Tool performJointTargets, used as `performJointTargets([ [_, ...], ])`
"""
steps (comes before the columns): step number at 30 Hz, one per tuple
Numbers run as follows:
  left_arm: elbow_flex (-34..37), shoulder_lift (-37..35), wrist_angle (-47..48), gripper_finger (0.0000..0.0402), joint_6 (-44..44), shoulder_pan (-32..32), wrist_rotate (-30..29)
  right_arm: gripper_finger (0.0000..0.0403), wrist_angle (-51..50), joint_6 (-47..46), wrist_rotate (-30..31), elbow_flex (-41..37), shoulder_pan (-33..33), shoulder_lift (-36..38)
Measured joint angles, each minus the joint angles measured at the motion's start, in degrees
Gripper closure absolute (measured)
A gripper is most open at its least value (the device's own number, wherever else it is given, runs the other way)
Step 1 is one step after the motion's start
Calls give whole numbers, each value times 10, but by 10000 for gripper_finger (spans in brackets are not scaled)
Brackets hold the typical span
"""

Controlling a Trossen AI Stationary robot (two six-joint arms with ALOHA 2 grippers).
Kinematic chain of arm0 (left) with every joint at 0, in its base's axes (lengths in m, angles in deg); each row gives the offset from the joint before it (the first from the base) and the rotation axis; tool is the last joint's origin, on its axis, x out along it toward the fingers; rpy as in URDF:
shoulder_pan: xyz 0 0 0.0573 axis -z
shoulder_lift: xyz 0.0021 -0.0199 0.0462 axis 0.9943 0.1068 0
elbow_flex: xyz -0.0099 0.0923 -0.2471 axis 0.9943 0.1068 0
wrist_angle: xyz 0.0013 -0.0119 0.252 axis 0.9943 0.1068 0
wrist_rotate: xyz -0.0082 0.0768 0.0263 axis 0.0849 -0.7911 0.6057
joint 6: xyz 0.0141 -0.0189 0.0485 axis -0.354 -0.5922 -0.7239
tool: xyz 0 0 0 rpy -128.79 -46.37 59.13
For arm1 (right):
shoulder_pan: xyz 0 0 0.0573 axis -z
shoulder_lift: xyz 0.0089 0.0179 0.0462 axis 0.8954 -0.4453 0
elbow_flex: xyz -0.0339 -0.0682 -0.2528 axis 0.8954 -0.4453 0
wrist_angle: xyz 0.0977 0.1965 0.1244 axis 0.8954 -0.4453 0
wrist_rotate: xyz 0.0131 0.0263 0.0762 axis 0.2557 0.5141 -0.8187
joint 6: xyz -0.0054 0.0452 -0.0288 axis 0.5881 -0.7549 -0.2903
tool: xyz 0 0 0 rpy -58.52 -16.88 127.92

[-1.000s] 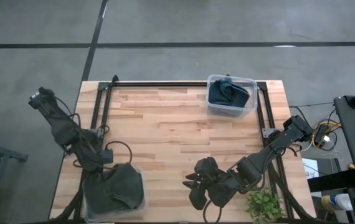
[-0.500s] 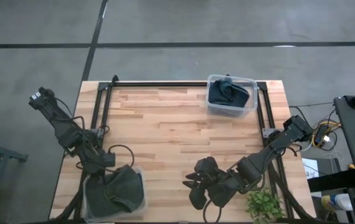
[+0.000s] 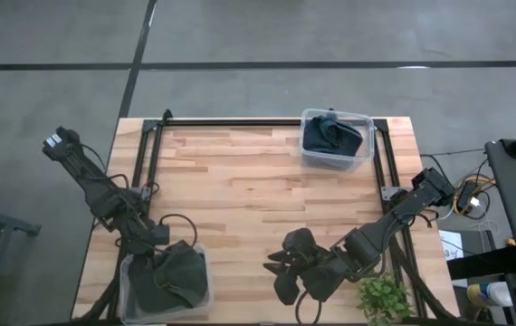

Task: Pick & Place hat
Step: Put the gray cap into the bottom transparent bin

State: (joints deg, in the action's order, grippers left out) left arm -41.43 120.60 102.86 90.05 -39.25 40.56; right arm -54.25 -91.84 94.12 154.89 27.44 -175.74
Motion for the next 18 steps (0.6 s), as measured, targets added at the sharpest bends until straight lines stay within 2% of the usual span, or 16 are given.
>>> performJointTargets([
  [18, 0, 0, -2, 366, 20, 0, -2, 284, 4, 1, 1, 0, 0, 0],
])
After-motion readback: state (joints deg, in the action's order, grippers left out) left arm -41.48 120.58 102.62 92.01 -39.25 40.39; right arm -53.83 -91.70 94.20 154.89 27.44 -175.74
